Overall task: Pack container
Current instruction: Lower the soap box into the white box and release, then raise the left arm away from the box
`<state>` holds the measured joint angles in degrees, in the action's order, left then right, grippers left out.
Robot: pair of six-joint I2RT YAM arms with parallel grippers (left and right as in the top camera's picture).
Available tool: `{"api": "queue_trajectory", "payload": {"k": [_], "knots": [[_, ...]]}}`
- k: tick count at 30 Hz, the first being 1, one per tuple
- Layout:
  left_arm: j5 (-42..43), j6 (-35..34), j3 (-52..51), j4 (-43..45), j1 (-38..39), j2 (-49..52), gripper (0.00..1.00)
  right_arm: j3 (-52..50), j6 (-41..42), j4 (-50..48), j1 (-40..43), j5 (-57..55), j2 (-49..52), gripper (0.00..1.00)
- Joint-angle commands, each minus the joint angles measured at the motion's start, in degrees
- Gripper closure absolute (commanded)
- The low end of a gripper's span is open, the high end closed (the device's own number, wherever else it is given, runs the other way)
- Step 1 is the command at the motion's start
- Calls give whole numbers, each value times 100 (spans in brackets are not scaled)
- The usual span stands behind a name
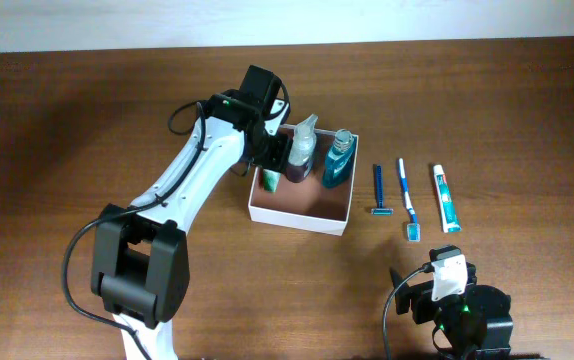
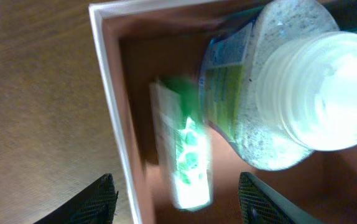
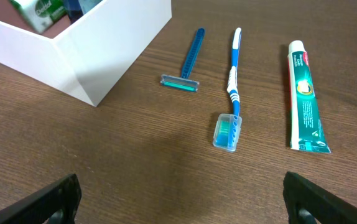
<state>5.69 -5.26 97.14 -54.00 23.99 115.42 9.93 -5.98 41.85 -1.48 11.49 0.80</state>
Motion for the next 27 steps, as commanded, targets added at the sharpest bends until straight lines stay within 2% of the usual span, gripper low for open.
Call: {"api": "queue_trajectory", "payload": {"k": [1,7,19,27], "knots": [[249,-415,22,-76,-9,72,36,-31,50,-11,42,-52,-39,1],[238,-413,240,-452,-59,28,41,-31,50,-11,42,-52,-39,1],[-592,-411,2474,-2907,-953,-940,40,-31,50,-11,42,-52,-39,1],[-1290,-413,2573,-3718,-1368,-1882,39,-31,50,-11,42,-55,-39,1]]}}
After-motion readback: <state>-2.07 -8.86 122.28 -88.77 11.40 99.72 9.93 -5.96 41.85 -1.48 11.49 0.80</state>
